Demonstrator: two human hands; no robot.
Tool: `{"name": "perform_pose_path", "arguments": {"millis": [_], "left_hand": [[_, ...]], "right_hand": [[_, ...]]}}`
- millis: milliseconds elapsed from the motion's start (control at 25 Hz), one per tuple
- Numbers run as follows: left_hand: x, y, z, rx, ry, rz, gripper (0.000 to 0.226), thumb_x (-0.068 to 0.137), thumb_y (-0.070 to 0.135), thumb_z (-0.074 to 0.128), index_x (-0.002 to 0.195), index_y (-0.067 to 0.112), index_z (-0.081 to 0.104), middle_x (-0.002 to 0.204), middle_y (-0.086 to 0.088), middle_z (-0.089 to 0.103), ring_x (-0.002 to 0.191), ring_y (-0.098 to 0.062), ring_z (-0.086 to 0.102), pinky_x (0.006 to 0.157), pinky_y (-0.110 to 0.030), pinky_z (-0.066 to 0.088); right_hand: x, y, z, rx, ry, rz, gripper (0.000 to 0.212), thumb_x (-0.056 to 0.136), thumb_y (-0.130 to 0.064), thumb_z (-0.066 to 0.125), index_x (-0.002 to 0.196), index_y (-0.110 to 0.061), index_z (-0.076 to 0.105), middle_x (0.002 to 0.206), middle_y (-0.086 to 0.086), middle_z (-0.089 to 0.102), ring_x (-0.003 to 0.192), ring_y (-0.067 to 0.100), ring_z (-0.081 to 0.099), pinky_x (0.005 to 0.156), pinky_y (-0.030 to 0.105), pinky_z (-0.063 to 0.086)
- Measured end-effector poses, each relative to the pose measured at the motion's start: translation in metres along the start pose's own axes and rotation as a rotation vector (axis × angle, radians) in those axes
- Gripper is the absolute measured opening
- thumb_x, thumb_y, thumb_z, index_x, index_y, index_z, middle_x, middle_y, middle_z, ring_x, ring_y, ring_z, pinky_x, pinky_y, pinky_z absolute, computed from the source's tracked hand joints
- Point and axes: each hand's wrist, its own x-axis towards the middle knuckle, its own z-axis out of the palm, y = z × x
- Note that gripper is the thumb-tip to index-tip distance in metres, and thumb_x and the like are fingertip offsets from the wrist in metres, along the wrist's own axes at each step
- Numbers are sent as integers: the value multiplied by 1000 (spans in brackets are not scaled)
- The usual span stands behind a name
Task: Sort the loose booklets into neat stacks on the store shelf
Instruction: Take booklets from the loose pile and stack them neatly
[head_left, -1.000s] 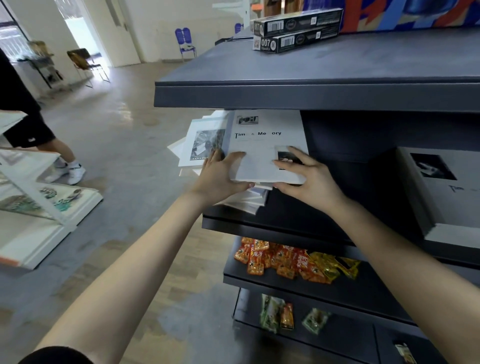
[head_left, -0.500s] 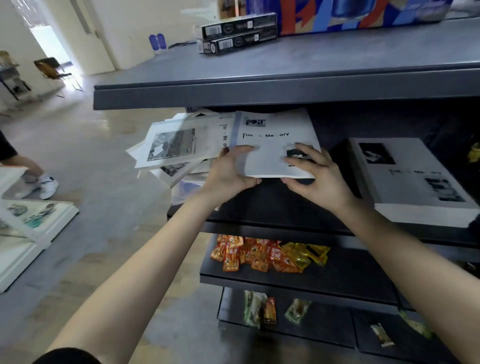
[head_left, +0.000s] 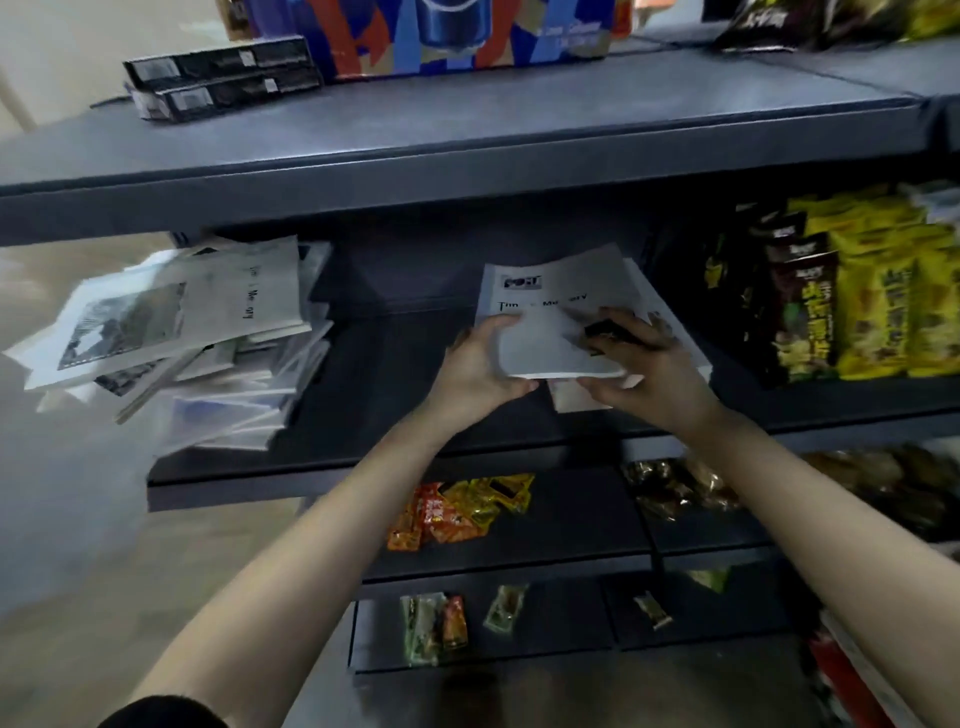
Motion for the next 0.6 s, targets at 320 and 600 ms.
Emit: {"name": "perform_pose_path", "arguments": {"millis": [320,600], "left_hand": [[14,12,82,134,-57,1,77,66,27,82,134,29,45,130,-8,37,124,-30,37,105,-44,37],[28,6,109,168,0,22,71,74,30,78,134,13,45,143,-16,22,130,-31,35,100,-29,39]], "right_hand": [[-47,64,-28,32,-214,98,53,82,-51,56,128,-25,57,141,3,46,131,19,42,99,52,42],[-40,92,-19,-59,-442,264,47,84,-51,51,128,-60,38,149,-3,35,133,40,32,106,54,34]]}}
